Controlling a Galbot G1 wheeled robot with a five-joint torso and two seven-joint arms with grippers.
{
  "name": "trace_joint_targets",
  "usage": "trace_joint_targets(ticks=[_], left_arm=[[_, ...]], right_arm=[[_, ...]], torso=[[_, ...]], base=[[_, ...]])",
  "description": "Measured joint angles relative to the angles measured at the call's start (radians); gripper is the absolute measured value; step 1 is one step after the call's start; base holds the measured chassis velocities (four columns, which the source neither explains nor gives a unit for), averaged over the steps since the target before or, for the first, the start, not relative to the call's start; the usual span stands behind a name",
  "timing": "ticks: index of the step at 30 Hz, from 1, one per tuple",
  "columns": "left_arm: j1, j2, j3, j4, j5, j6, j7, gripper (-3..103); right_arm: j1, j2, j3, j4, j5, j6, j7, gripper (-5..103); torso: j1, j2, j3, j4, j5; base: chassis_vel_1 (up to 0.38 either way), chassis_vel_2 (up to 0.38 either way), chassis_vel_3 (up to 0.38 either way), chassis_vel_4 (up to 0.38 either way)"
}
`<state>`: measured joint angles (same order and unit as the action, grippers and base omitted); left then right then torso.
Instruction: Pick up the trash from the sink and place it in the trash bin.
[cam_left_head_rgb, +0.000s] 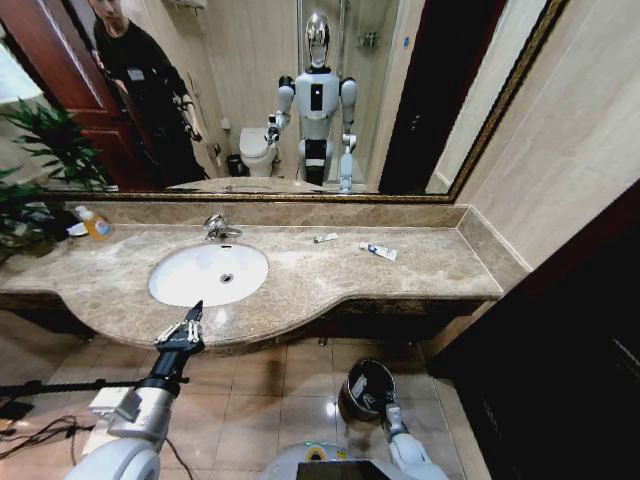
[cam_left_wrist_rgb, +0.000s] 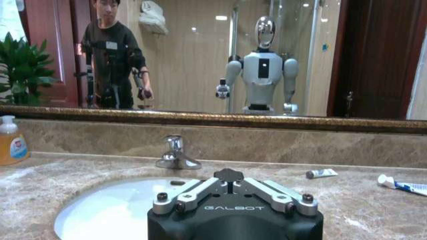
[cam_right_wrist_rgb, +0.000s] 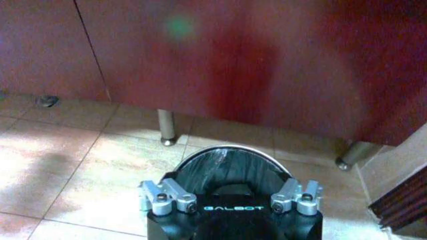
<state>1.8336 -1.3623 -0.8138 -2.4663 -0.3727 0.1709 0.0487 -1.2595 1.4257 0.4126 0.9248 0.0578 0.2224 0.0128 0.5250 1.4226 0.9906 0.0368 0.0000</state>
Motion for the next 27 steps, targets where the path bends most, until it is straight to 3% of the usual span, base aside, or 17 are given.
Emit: trace_joint_targets(ticks=[1,3,4,7,16,18,27], left_arm=[[0.000,0.000,0.000,0.000,0.000,0.000,0.000,0],[0.000,0.000,0.000,0.000,0.000,0.000,0.000,0],[0.000,0.000,0.000,0.000,0.000,0.000,0.000,0],[0.000,0.000,0.000,0.000,0.000,0.000,0.000,0],[0.000,0.000,0.000,0.000,0.000,0.000,0.000,0],[0.000,0.000,0.000,0.000,0.000,0.000,0.000,0],[0.000,0.000,0.000,0.000,0.000,0.000,0.000,0]], right_arm=[[-0.005,-0.003,0.000,0.007,0.000,0.002,0.005,88],[-0.011,-0.006,0.001,0.018,0.000,0.003,0.010,88],[-0.027,-0.013,0.003,0.047,0.001,0.004,0.018,97],[-0.057,-0.024,0.008,0.109,0.005,0.001,0.029,100],[-0.155,-0.077,0.021,0.353,0.044,-0.036,0.057,100],[-0.213,-0.105,0.039,0.525,0.098,-0.073,0.090,100],[-0.334,-0.188,0.098,0.928,0.230,-0.170,0.127,100]], torso=[[0.000,0.000,0.000,0.0000,0.0000],[0.000,0.000,0.000,0.0000,0.0000],[0.000,0.000,0.000,0.0000,0.0000],[0.000,0.000,0.000,0.0000,0.0000],[0.000,0.000,0.000,0.0000,0.0000],[0.000,0.000,0.000,0.0000,0.0003],[0.000,0.000,0.000,-0.0001,0.0000]], base=[[0.000,0.000,0.000,0.000],[0.000,0.000,0.000,0.000],[0.000,0.000,0.000,0.000],[0.000,0.000,0.000,0.000],[0.000,0.000,0.000,0.000],[0.000,0.000,0.000,0.000],[0.000,0.000,0.000,0.000]])
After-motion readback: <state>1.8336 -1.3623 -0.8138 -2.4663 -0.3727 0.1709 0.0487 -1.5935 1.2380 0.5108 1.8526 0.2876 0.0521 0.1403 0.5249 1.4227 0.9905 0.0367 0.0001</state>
